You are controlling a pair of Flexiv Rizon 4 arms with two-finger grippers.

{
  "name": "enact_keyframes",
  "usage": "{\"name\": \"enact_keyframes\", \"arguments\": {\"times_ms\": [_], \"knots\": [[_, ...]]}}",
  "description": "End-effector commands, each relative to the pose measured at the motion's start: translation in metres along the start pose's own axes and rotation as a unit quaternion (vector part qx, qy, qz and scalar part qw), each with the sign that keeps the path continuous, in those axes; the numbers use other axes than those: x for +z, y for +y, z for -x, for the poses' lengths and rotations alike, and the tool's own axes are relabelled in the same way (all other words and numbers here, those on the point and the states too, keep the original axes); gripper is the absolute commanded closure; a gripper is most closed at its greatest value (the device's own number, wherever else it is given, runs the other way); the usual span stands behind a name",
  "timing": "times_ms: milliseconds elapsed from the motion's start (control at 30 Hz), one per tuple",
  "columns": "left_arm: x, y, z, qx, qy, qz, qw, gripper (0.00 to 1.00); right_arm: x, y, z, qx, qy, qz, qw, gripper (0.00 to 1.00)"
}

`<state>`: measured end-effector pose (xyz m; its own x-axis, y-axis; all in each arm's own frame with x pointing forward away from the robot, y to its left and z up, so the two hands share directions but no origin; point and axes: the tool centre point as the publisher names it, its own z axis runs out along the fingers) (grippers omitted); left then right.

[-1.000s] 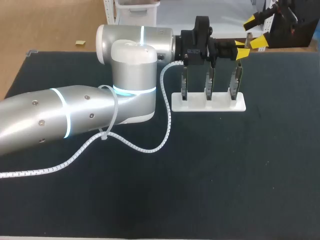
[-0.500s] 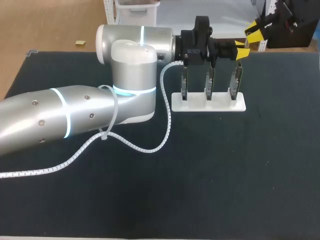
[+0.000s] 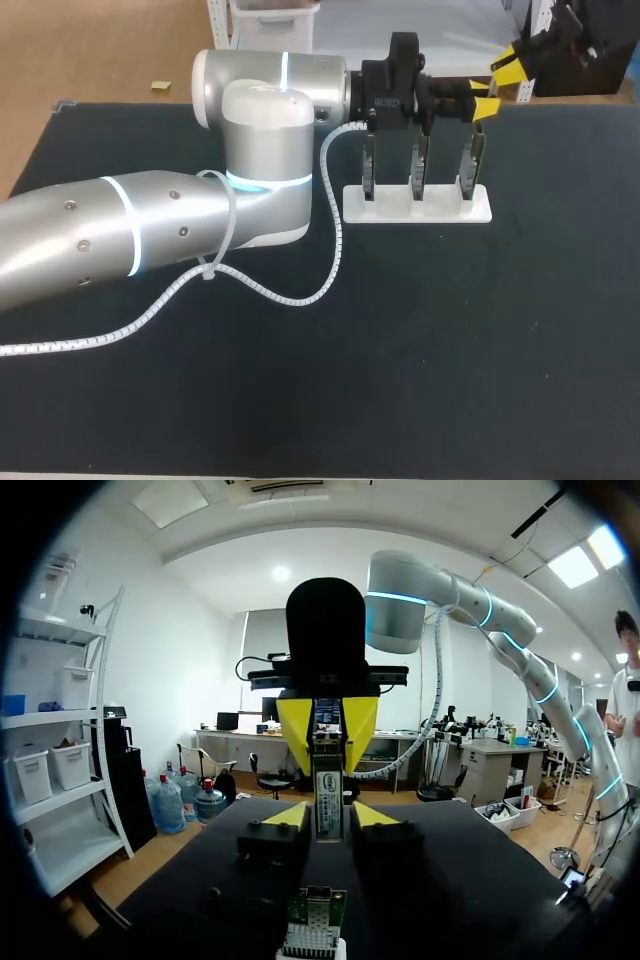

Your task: Pick up the optical module with the left hand, and insert it into the network port with the right hand.

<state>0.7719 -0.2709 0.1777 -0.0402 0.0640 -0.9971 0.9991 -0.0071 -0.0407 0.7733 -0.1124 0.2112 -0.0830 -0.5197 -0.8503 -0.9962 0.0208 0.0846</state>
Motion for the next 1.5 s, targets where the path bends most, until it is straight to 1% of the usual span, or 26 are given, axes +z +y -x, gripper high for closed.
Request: {"name": "enact_keyframes", "arguments": {"times_ms": [33, 267, 333, 533, 633, 700, 767, 900, 967, 1133, 1200, 1233, 1267, 1500], "knots": [[0.000, -0.001, 0.000, 0.000, 0.000, 0.001, 1.000, 0.00, 0.001, 0.001, 0.000, -0.001, 0.000, -0.002, 1.000, 1.00], [0.000, -0.001, 0.000, 0.000, 0.000, 0.001, 1.000, 0.00, 0.001, 0.000, 0.000, -0.002, 0.000, -0.004, 1.000, 1.00], [-0.004, -0.001, 0.000, 0.002, 0.002, -0.002, 1.000, 0.00, 0.001, 0.000, 0.000, -0.002, -0.001, -0.005, 1.000, 1.00], [-0.015, -0.004, -0.004, -0.007, 0.054, 0.000, 0.999, 0.00, 0.000, -0.002, 0.000, -0.003, 0.000, -0.008, 1.000, 1.00], [-0.024, -0.005, -0.007, -0.015, 0.065, 0.001, 0.998, 0.00, 0.000, -0.003, 0.001, -0.004, 0.000, -0.010, 1.000, 1.00], [-0.031, -0.004, -0.009, -0.025, 0.062, 0.001, 0.998, 0.00, -0.001, -0.004, 0.001, -0.003, 0.000, -0.011, 1.000, 1.00], [-0.037, -0.003, -0.013, -0.024, 0.078, 0.007, 0.997, 0.00, -0.001, -0.004, 0.001, -0.003, -0.001, -0.012, 1.000, 1.00], [-0.043, -0.002, -0.018, -0.020, 0.102, 0.003, 0.995, 0.00, -0.001, -0.006, 0.000, -0.003, -0.002, -0.011, 1.000, 1.00], [-0.044, -0.001, -0.019, -0.006, 0.123, 0.004, 0.992, 0.00, -0.001, -0.007, 0.001, -0.004, -0.003, -0.012, 1.000, 1.00], [-0.040, -0.002, -0.019, 0.012, 0.144, -0.002, 0.990, 0.00, -0.001, -0.007, 0.002, -0.006, -0.005, -0.012, 1.000, 1.00], [-0.037, -0.004, -0.019, 0.029, 0.162, 0.000, 0.986, 0.00, -0.001, -0.008, 0.002, -0.006, -0.006, -0.013, 1.000, 1.00], [-0.036, -0.004, -0.019, 0.034, 0.165, -0.004, 0.986, 0.00, -0.002, -0.008, 0.001, -0.006, -0.006, -0.013, 1.000, 1.00], [-0.035, -0.005, -0.020, 0.026, 0.159, -0.007, 0.987, 0.00, -0.002, -0.008, 0.001, -0.006, -0.006, -0.013, 1.000, 1.00], [-0.037, -0.004, -0.024, 0.025, 0.182, 0.005, 0.983, 0.00, -0.003, -0.009, -0.001, -0.005, -0.007, -0.016, 1.000, 1.00]]}}
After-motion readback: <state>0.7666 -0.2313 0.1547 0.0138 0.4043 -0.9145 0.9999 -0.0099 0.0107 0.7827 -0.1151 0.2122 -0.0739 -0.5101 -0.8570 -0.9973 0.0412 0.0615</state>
